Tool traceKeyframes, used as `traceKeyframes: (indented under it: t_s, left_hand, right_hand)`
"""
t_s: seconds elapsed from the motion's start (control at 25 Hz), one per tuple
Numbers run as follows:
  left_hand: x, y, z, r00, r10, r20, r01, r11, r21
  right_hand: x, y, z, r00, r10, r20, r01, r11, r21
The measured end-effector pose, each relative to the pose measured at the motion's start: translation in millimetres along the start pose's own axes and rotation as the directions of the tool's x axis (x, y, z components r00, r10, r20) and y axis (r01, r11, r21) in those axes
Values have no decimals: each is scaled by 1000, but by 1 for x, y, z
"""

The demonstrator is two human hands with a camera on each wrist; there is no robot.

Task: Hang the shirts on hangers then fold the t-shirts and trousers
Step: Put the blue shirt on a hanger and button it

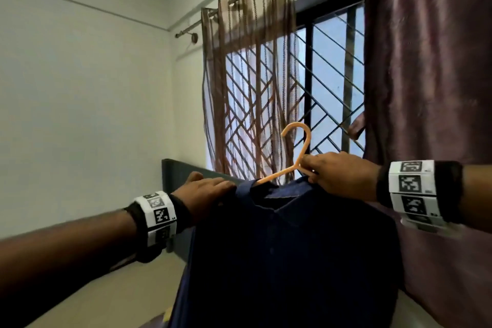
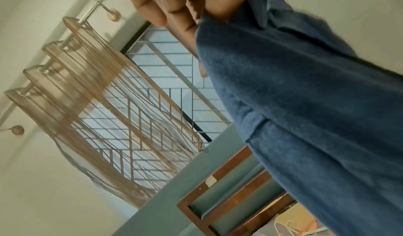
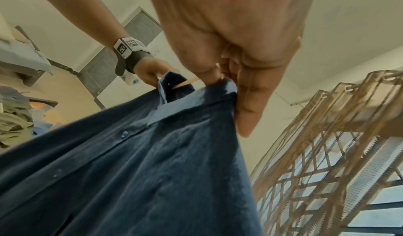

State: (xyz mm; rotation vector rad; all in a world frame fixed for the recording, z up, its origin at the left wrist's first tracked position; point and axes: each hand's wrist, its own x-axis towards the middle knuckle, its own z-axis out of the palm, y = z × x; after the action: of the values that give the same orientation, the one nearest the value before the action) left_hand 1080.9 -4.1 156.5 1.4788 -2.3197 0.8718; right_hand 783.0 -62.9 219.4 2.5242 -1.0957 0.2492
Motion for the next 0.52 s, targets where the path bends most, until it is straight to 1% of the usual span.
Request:
traceKeyframes:
  t_s: [0.04, 0.08, 0.16, 0.24, 0.36, 0.44, 0.52]
  left_hand:
    - [16, 1, 12, 994, -33, 108, 40, 997, -63]
    - [31, 3, 21, 977, -78, 200, 105, 986, -128]
    - [58, 5, 37, 946, -150, 286, 209, 960, -187]
    - [79, 4, 51, 947, -153, 282, 214, 957, -198]
    - [97, -3, 78, 945, -153, 288, 237, 929, -284]
    - [111, -4, 102, 951, -139, 276, 234, 908, -348]
    - [128, 5, 128, 958, -138, 250, 236, 876, -420]
  right_hand:
    - [4, 9, 6, 1000, 3, 17, -3, 1000, -10]
    - [11, 20, 15, 1000, 16, 20, -15, 999, -35]
    - [25, 43, 27, 997, 64, 35, -61, 995, -82]
    - [36, 69, 32, 990, 131, 46, -128, 990, -67]
    - [44, 99, 39, 976, 209, 64, -206, 977, -55]
    - [46, 107, 46, 966, 251, 55, -246, 965, -89]
    - [46, 112, 59, 943, 330, 35, -327, 943, -59]
